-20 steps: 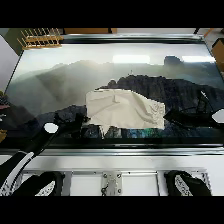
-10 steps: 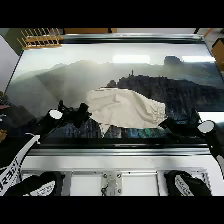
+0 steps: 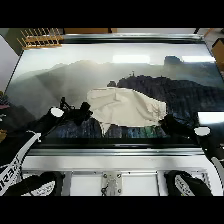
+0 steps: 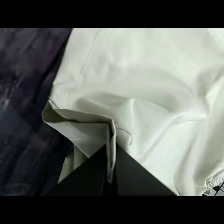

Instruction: Fold the clothes and pants, and hang the long-sleeved shirts on hangers.

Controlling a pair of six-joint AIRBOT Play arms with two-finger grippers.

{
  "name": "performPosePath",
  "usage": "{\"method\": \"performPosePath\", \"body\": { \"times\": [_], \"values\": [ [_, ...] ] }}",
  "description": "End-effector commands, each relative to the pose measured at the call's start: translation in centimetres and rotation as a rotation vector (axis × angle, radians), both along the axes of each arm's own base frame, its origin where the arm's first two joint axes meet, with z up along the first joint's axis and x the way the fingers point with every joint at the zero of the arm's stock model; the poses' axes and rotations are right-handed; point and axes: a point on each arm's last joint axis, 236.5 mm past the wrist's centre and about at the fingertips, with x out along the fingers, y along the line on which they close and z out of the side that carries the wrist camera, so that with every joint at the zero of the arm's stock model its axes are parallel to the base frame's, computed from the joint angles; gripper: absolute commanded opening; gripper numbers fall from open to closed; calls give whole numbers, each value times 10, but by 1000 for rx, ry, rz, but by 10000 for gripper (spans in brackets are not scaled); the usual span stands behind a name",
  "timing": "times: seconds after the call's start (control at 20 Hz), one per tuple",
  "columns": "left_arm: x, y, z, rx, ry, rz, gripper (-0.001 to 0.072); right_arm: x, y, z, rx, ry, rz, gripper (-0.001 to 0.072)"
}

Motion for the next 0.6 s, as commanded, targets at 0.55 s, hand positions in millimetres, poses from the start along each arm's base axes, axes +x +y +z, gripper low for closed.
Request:
{"method": "performPosePath", "body": {
  "times": [0.55],
  "values": [
    [16,49,402,-17,-952,-6,3,54,52,345,-326,-764,583,20]
  ]
}}
